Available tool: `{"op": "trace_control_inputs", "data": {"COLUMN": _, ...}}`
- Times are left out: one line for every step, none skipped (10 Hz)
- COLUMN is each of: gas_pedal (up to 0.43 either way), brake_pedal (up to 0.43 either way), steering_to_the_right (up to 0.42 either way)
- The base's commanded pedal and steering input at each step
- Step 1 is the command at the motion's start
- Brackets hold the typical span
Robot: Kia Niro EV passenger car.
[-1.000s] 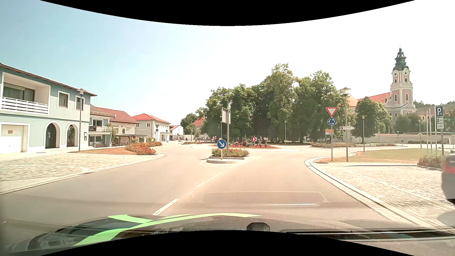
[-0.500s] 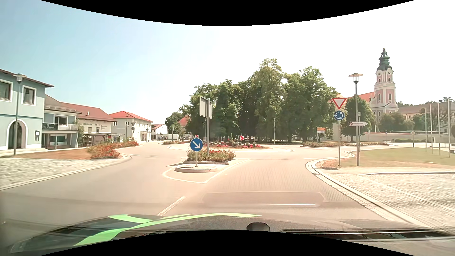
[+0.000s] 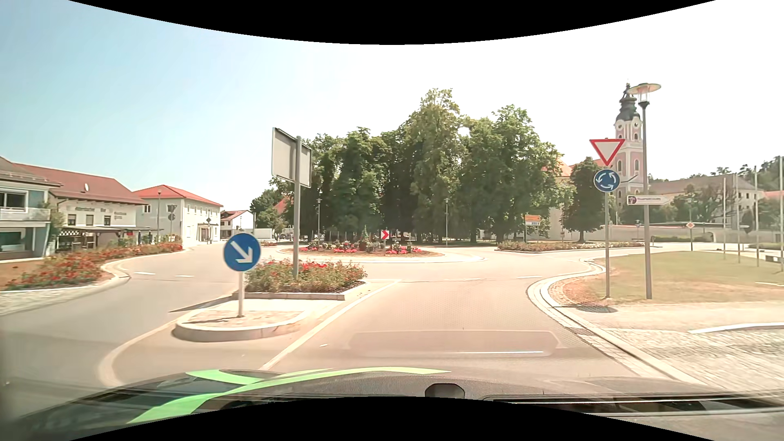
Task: Follow the waypoints while adhering to traffic rules and regulations
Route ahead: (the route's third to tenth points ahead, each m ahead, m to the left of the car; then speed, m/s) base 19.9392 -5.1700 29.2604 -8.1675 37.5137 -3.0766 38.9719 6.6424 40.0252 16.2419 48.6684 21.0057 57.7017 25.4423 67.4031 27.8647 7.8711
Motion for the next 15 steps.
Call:
{"op": "trace_control_inputs", "data": {"gas_pedal": 0.067, "brake_pedal": 0.0, "steering_to_the_right": 0.103}}
{"op": "trace_control_inputs", "data": {"gas_pedal": 0.067, "brake_pedal": 0.0, "steering_to_the_right": 0.107}}
{"op": "trace_control_inputs", "data": {"gas_pedal": 0.067, "brake_pedal": 0.0, "steering_to_the_right": 0.108}}
{"op": "trace_control_inputs", "data": {"gas_pedal": 0.059, "brake_pedal": 0.0, "steering_to_the_right": 0.108}}
{"op": "trace_control_inputs", "data": {"gas_pedal": 0.059, "brake_pedal": 0.0, "steering_to_the_right": 0.108}}
{"op": "trace_control_inputs", "data": {"gas_pedal": 0.067, "brake_pedal": 0.0, "steering_to_the_right": 0.109}}
{"op": "trace_control_inputs", "data": {"gas_pedal": 0.067, "brake_pedal": 0.0, "steering_to_the_right": 0.111}}
{"op": "trace_control_inputs", "data": {"gas_pedal": 0.079, "brake_pedal": 0.0, "steering_to_the_right": 0.116}}
{"op": "trace_control_inputs", "data": {"gas_pedal": 0.079, "brake_pedal": 0.0, "steering_to_the_right": 0.12}}
{"op": "trace_control_inputs", "data": {"gas_pedal": 0.059, "brake_pedal": 0.0, "steering_to_the_right": 0.122}}
{"op": "trace_control_inputs", "data": {"gas_pedal": 0.028, "brake_pedal": 0.0, "steering_to_the_right": 0.123}}
{"op": "trace_control_inputs", "data": {"gas_pedal": 0.02, "brake_pedal": 0.0, "steering_to_the_right": 0.123}}
{"op": "trace_control_inputs", "data": {"gas_pedal": 0.02, "brake_pedal": 0.0, "steering_to_the_right": 0.123}}
{"op": "trace_control_inputs", "data": {"gas_pedal": 0.02, "brake_pedal": 0.0, "steering_to_the_right": 0.121}}
{"op": "trace_control_inputs", "data": {"gas_pedal": 0.02, "brake_pedal": 0.0, "steering_to_the_right": 0.119}}
